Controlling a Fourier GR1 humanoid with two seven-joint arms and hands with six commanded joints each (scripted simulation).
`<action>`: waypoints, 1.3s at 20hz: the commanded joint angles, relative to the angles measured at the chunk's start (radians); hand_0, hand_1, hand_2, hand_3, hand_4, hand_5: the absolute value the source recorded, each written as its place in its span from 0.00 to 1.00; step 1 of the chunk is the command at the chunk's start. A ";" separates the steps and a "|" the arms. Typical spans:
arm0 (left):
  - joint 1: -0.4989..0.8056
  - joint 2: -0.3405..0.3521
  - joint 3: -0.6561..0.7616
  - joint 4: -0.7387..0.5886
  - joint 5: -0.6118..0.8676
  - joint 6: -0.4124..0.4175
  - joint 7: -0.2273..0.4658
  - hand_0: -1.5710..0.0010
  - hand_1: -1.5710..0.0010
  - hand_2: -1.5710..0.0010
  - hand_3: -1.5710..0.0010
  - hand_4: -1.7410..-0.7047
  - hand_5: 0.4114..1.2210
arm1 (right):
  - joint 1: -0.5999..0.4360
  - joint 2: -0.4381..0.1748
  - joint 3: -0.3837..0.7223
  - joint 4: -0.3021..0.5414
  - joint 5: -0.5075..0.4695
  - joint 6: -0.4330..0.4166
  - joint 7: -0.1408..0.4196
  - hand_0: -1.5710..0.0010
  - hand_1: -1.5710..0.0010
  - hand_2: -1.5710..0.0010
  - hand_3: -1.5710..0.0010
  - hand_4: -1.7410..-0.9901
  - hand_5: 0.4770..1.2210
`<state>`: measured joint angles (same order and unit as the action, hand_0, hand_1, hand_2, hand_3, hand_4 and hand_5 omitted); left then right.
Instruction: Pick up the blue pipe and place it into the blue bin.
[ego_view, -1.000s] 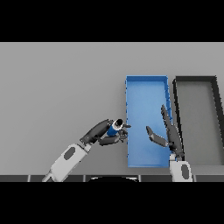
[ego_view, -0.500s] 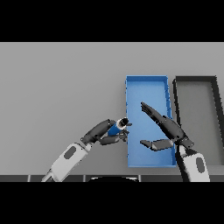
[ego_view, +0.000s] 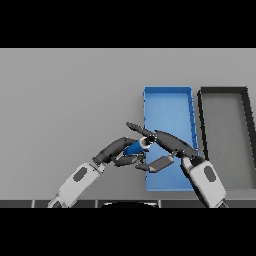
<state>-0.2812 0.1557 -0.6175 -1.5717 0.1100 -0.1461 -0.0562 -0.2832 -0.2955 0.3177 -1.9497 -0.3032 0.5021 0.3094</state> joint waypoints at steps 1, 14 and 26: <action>-0.002 -0.007 0.000 0.020 0.003 -0.007 -0.010 0.00 0.00 0.00 0.03 0.00 1.00 | -0.016 0.012 0.013 0.009 0.008 0.004 0.003 1.00 1.00 1.00 1.00 0.68 0.07; -0.033 0.062 -0.027 -0.007 -0.069 -0.004 0.074 0.40 0.44 0.45 0.50 0.16 1.00 | -0.228 0.144 0.084 0.186 -0.029 0.083 0.079 0.35 0.36 0.34 0.45 0.28 0.17; 0.006 0.028 0.013 -0.021 -0.006 -0.003 -0.002 0.09 0.14 0.22 0.15 0.09 1.00 | -0.186 0.182 0.076 0.167 0.009 0.102 0.020 0.02 0.02 0.02 0.03 0.35 0.93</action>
<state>-0.2761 0.1835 -0.6040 -1.5930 0.1028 -0.1498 -0.0629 -0.4687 -0.1137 0.3939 -1.7822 -0.2938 0.6055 0.3321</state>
